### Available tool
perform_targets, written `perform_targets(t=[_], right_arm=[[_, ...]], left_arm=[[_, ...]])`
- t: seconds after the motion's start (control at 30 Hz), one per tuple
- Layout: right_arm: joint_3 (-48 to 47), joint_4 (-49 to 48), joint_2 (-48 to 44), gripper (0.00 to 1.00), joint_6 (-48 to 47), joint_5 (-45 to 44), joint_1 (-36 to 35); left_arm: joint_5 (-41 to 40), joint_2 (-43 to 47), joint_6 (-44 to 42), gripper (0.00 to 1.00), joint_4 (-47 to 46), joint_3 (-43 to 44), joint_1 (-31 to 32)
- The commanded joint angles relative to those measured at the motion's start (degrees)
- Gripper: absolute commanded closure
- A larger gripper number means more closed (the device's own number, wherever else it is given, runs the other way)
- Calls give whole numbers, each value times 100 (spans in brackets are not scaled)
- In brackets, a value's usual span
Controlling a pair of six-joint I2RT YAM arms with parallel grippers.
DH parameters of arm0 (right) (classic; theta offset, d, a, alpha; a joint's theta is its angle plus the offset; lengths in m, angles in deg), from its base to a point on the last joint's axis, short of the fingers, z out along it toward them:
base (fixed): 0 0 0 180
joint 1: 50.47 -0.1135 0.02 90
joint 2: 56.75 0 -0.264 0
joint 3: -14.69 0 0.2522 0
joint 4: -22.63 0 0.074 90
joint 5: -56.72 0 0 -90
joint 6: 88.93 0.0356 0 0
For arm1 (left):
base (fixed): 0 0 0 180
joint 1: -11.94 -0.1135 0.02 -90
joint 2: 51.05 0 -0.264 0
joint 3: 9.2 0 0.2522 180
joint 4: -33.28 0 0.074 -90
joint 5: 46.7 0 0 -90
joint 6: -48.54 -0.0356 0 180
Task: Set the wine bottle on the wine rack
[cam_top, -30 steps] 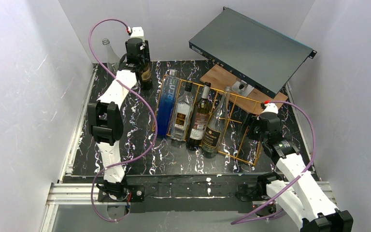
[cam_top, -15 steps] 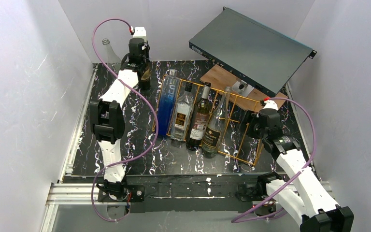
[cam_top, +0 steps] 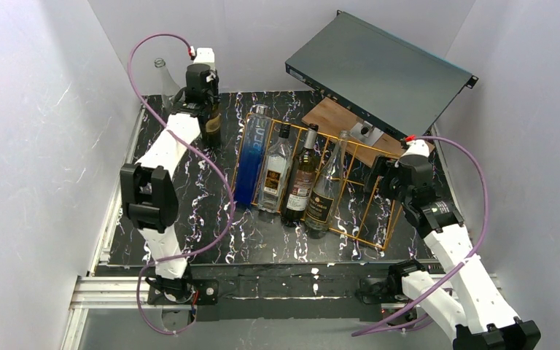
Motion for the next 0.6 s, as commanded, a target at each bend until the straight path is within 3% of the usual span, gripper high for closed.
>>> perform_targets(t=[0.0, 0.27, 0.57], right_arm=[[-445, 190, -134, 8, -217, -217, -14], [-622, 300, -282, 6, -393, -1154, -14], [-945, 584, 387, 10, -515, -2302, -6]], left_arm=[[18, 1419, 38, 100, -256, -320, -19], [264, 2996, 313, 100, 299, -1152, -13], [889, 4439, 742, 100, 1058, -1522, -15]])
